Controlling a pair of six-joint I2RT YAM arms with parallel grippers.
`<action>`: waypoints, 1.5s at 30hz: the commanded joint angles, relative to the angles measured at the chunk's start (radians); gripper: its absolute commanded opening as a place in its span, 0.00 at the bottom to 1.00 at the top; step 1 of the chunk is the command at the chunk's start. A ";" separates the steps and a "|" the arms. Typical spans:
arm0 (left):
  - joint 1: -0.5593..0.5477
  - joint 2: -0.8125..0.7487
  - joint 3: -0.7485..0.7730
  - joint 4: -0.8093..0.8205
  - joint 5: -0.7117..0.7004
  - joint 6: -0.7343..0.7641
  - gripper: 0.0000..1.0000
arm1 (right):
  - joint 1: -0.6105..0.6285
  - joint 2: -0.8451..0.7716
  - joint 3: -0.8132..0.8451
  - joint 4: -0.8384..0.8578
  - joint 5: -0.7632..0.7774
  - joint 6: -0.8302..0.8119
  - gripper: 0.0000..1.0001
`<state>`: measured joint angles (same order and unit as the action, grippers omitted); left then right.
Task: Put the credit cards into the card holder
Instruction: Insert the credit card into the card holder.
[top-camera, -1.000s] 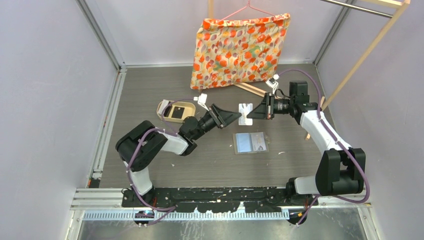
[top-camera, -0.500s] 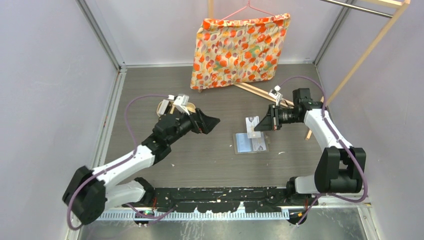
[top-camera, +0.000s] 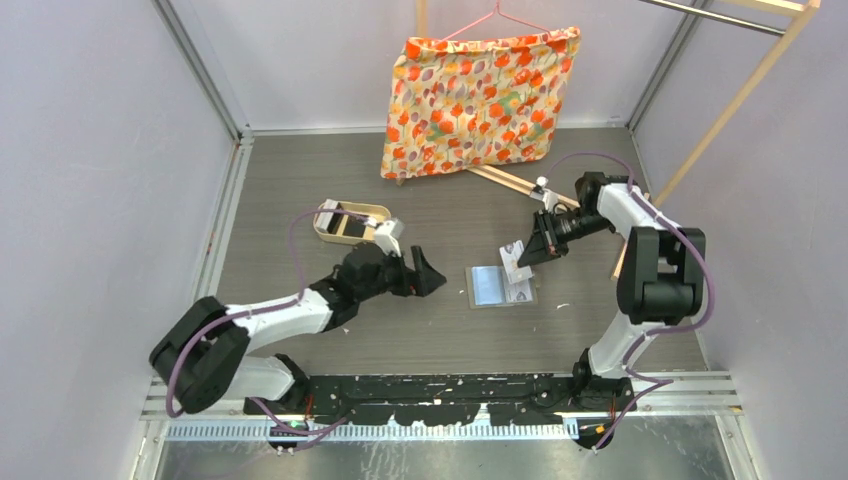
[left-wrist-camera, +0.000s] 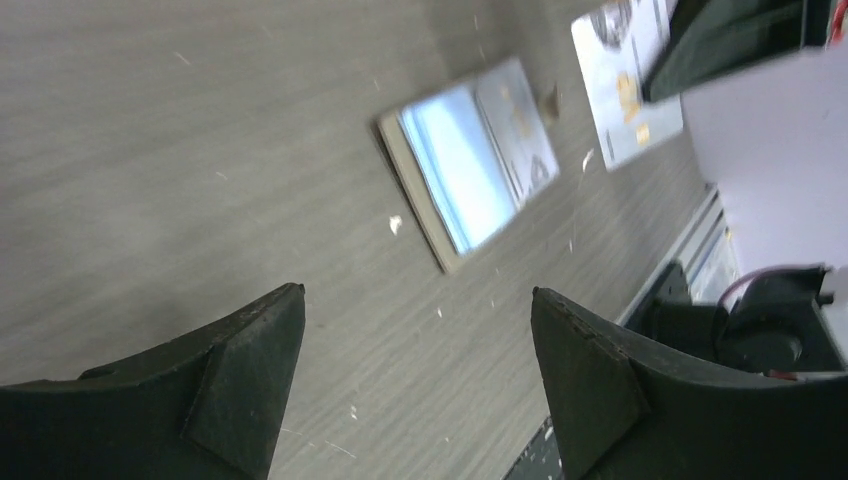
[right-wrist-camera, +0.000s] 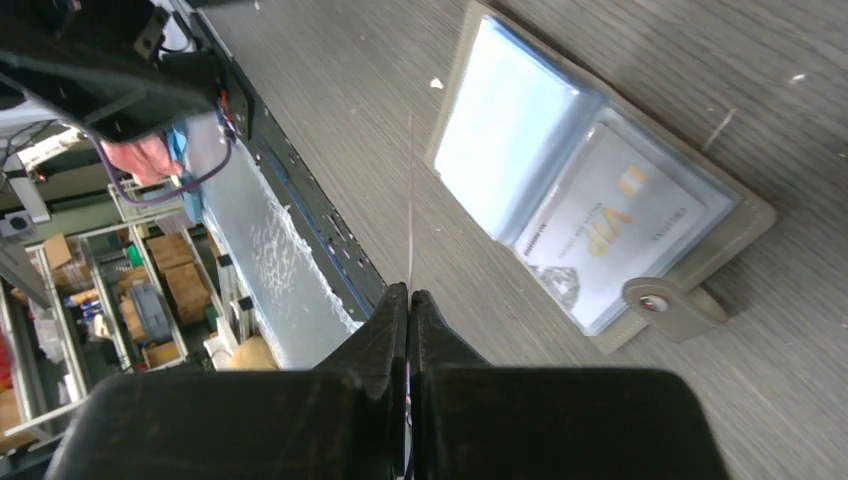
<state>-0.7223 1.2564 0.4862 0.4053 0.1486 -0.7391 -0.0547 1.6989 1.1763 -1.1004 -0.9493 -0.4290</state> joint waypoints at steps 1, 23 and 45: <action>-0.122 0.095 0.095 0.012 -0.071 -0.057 0.84 | -0.007 0.095 0.084 -0.180 0.080 -0.127 0.01; -0.181 0.403 0.216 0.081 -0.159 -0.176 0.62 | 0.108 0.241 0.107 -0.021 0.265 0.029 0.02; -0.183 0.520 0.195 0.199 -0.153 -0.305 0.51 | 0.133 0.287 0.100 0.052 0.272 0.124 0.03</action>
<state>-0.9031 1.7550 0.6788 0.5549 0.0013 -1.0157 0.0811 1.9869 1.2663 -1.0897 -0.6838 -0.3531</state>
